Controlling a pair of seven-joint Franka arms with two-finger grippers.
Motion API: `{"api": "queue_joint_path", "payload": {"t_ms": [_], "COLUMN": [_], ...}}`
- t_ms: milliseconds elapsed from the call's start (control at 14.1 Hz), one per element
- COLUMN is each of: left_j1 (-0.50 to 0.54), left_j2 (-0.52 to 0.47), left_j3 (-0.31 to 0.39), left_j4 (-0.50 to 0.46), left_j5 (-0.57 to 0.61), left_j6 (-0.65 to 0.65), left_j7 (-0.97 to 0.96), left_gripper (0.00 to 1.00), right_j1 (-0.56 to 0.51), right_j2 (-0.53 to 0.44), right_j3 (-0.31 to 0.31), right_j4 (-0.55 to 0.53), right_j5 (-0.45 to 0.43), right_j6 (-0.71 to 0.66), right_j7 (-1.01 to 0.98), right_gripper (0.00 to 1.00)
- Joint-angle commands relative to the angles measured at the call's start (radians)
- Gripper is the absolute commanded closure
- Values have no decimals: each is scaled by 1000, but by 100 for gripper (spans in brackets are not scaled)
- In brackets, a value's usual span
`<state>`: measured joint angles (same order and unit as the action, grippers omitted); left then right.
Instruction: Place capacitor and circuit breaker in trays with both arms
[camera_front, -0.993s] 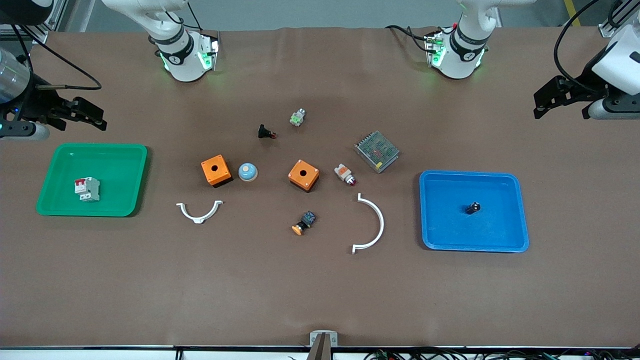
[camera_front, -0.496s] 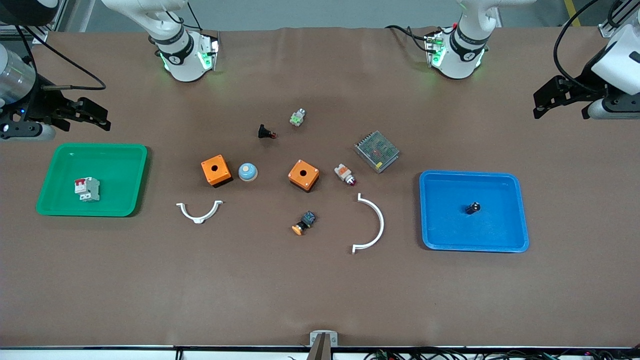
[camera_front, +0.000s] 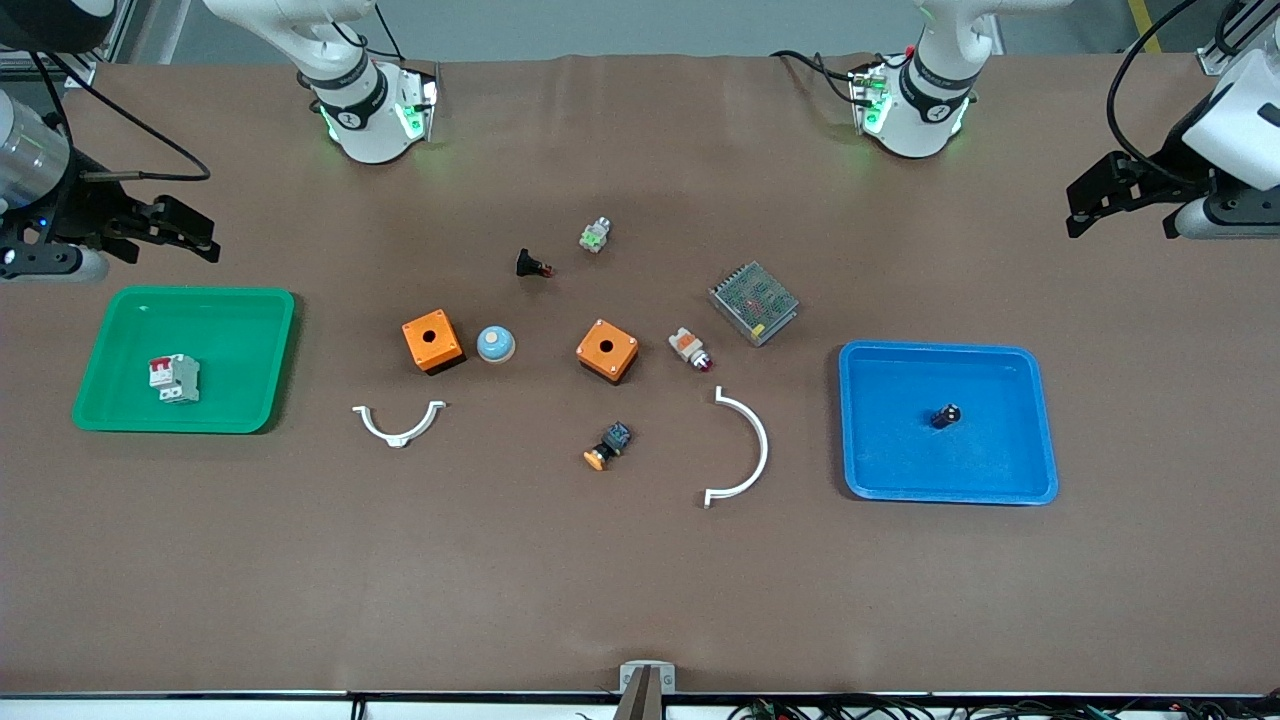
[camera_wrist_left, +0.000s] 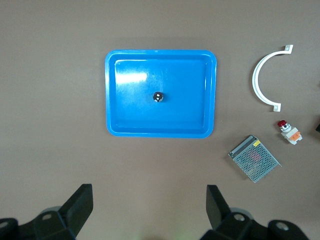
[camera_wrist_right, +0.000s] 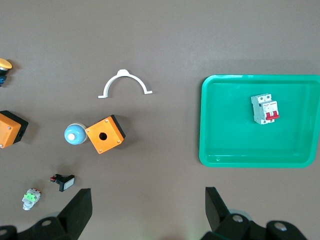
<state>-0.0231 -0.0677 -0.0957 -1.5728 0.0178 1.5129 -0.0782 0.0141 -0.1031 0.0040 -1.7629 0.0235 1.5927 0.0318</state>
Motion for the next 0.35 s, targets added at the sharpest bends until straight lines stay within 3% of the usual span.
{"api": "queue_joint_path", "payload": {"t_ms": [0, 284], "left_j1": [0, 0], "left_j2": [6, 8], "left_j3": [4, 4], "left_j4": [17, 17], "left_j5": [-15, -15], "left_j6": [-2, -2], "left_j7": [23, 21], "left_gripper": [0, 0], "right_j1": [7, 6], "right_j2": [-15, -15], "right_j3": [-9, -10], "right_j4": [-10, -4], "right_j5": [12, 12], "right_j6": [6, 3], "right_j7": [8, 8], "right_gripper": [0, 0]}}
